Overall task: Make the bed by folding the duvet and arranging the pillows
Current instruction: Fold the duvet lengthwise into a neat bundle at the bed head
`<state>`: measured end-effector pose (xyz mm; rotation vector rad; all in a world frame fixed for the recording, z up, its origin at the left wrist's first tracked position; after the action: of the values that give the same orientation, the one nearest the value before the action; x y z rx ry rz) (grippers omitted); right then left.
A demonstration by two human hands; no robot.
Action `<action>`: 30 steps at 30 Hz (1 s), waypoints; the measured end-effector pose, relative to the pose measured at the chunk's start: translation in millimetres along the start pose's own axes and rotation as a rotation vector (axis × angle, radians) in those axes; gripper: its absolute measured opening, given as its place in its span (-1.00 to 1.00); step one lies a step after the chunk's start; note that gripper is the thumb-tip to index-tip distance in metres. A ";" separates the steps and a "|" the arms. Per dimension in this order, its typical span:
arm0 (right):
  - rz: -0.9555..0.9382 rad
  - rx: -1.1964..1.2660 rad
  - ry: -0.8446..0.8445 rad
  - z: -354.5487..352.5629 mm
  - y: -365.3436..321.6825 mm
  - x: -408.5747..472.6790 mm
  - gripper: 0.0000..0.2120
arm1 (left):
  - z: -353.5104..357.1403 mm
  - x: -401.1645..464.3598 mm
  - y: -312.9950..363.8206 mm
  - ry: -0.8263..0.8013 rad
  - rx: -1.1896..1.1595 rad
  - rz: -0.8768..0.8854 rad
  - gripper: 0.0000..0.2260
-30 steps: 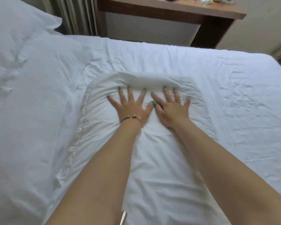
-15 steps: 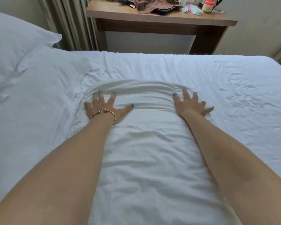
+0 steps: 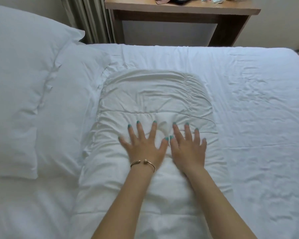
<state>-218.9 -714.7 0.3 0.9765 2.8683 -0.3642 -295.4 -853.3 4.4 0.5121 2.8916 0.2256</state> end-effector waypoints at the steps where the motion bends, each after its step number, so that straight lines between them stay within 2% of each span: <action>1: -0.062 -0.030 0.019 2.0 -9.4 -16.6 -0.50 | 4.2 -19.9 -2.4 0.005 0.020 0.020 -0.43; 5: -0.199 -0.064 0.023 17.3 -9.7 -82.9 -0.47 | 12.1 -89.0 -41.0 0.076 0.093 0.052 -0.38; 8: -0.185 -0.083 -0.030 34.3 14.6 -132.4 -0.45 | 23.4 -130.9 -85.1 0.022 0.110 0.006 -0.33; 11: -0.051 -0.112 -0.114 47.3 46.2 -166.4 -0.43 | 37.5 -166.9 -119.6 -0.069 0.080 -0.059 -0.31; 13: 0.108 -0.091 -0.175 51.5 69.1 -185.9 -0.39 | 43.7 -181.7 -135.4 -0.116 0.033 -0.122 -0.29; 16: 0.365 0.061 -0.193 54.7 99.7 -215.2 -0.28 | 48.6 -187.5 -146.3 -0.157 -0.007 -0.163 -0.27; 18: 0.452 0.176 -0.197 58.4 110.4 -221.2 -0.17 | 54.0 -184.8 -147.8 -0.192 -0.022 -0.167 -0.26; 23: 0.393 0.057 -0.364 67.1 115.5 -197.6 -0.04 | 78.1 -172.4 -144.1 -0.349 0.025 -0.182 -0.27; 30: 0.342 0.008 -0.507 82.1 112.0 -195.6 0.15 | 97.9 -164.6 -143.5 -0.437 -0.011 -0.213 -0.24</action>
<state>5.0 -764.9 -69.5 1.1527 2.2071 -0.5044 -168.9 -1033.4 -89.5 0.2132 2.4888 0.0831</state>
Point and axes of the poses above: each hand's wrist, its own x-axis towards the middle knuckle, its own z-axis out of the palm, y = z × x, the point moved 10 cm from there along x, towards the middle knuckle, and after that the axes turned 3 degrees about y, right-handed, at the moved point
